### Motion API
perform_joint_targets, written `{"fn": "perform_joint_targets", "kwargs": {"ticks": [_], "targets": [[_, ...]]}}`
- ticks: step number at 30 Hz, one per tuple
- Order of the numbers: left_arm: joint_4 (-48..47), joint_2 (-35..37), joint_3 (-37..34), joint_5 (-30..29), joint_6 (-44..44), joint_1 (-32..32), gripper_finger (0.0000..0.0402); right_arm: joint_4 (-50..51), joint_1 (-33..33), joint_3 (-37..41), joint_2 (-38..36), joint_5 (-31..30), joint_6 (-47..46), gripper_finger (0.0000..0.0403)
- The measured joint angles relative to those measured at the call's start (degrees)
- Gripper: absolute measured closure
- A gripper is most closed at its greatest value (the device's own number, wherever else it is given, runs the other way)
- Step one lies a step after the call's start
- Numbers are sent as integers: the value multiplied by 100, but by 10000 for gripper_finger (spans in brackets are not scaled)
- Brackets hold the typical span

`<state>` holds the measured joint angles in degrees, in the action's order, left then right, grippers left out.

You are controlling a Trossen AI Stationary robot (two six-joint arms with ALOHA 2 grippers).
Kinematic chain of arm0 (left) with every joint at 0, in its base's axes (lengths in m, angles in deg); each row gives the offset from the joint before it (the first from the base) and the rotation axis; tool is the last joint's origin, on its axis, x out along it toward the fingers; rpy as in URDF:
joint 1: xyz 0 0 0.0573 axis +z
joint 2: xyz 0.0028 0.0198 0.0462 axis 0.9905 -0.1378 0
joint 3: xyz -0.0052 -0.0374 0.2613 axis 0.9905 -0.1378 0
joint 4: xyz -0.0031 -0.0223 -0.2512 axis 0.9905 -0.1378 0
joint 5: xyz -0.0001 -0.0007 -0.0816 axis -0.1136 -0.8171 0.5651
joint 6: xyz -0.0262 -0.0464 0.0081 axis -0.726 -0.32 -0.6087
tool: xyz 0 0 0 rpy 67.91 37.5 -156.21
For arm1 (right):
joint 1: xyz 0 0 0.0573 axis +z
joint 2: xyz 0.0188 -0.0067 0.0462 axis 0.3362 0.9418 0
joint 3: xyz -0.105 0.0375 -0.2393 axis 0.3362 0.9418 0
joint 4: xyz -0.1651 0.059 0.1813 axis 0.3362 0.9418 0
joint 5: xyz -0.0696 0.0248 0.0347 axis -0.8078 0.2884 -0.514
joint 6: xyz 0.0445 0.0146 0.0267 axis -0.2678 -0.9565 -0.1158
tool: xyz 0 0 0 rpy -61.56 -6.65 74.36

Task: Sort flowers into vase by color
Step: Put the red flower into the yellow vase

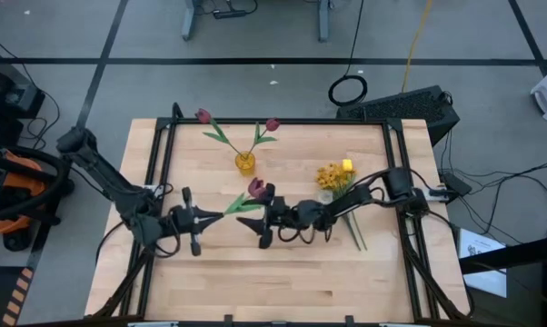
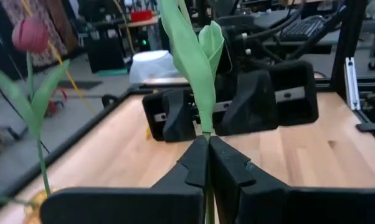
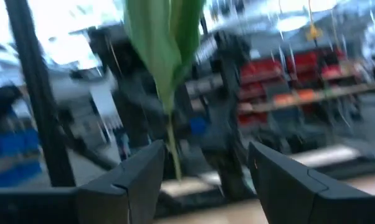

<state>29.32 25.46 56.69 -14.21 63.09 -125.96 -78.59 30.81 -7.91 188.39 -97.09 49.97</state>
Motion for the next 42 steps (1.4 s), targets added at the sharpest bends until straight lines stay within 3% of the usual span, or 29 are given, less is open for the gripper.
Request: {"fn": "perform_joint_targets", "kwargs": {"ticks": [10, 26, 42], "targets": [[2028, -946, 0, 232, 1669, 359, 387, -608, 6, -1, 82, 135, 340, 179], [2587, -1381, -2, 744, 1829, 715, 386, -922, 107, -4, 80, 294, 785, 181], [2429, -1381, -7, 761, 1674, 717, 386, -924, 128, -4, 80, 320, 1058, 305]]}}
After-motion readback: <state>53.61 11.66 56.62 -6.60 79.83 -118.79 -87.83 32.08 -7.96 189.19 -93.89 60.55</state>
